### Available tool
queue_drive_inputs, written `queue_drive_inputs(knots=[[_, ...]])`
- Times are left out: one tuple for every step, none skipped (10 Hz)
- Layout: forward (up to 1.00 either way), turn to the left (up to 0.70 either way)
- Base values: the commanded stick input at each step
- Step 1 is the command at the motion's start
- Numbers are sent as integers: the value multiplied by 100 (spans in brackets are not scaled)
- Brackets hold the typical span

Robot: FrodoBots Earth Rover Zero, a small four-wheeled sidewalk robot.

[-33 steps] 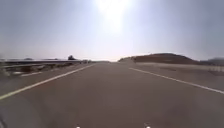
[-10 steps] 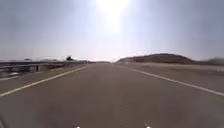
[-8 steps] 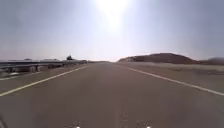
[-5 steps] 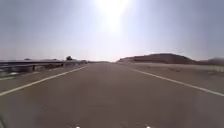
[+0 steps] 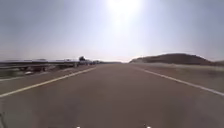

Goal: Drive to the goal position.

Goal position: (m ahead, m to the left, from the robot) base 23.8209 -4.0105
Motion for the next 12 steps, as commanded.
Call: queue_drive_inputs(knots=[[70,0],[70,0],[70,0],[70,0],[70,0],[70,0],[70,0],[70,0],[70,0],[70,0],[70,0],[70,0]])
